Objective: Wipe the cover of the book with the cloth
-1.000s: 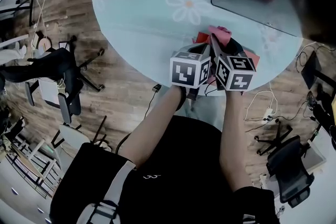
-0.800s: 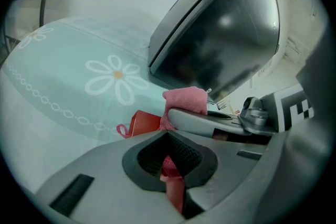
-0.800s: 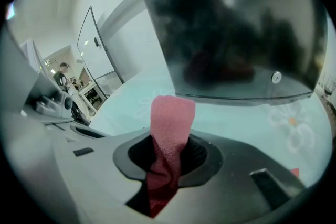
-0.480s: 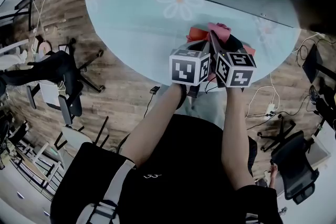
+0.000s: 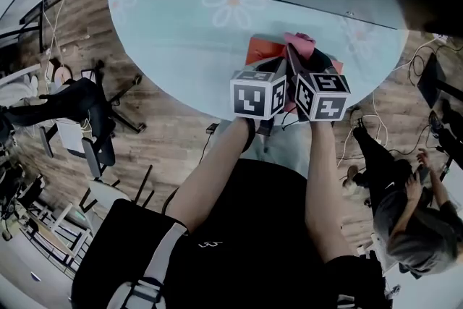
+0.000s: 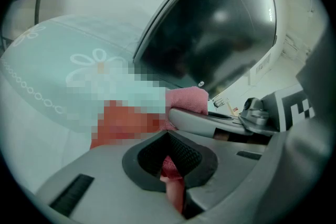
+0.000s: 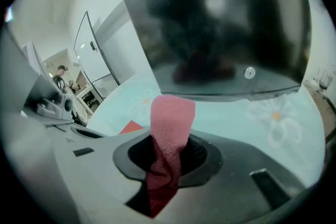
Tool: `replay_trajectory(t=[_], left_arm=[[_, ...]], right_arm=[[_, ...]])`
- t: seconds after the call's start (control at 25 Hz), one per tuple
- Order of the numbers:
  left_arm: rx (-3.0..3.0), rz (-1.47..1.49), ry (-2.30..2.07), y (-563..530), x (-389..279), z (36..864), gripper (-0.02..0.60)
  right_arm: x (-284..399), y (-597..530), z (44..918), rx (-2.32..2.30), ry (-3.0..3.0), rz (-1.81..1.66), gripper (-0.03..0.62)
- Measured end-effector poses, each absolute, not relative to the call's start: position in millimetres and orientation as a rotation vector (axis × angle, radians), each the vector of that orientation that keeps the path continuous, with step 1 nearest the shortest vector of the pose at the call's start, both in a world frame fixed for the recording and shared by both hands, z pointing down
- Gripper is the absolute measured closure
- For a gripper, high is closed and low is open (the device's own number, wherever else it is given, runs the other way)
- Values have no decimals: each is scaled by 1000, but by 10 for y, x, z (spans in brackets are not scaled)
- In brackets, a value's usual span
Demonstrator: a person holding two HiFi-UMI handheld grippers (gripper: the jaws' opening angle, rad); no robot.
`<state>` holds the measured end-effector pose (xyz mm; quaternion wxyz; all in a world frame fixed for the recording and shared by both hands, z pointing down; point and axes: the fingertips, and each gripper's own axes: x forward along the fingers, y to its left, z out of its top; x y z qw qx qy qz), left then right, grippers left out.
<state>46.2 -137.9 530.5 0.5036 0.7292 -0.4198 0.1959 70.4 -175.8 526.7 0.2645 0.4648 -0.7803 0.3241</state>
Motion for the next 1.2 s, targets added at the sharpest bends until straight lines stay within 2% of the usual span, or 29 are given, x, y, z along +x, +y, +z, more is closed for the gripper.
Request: replay_trajectory(t=[1.2], left_arm=[[1808, 485, -931, -1289, 1318, 5286, 568]], right_arm=[[1589, -1654, 5227, 1364, -2080, 900, 494]])
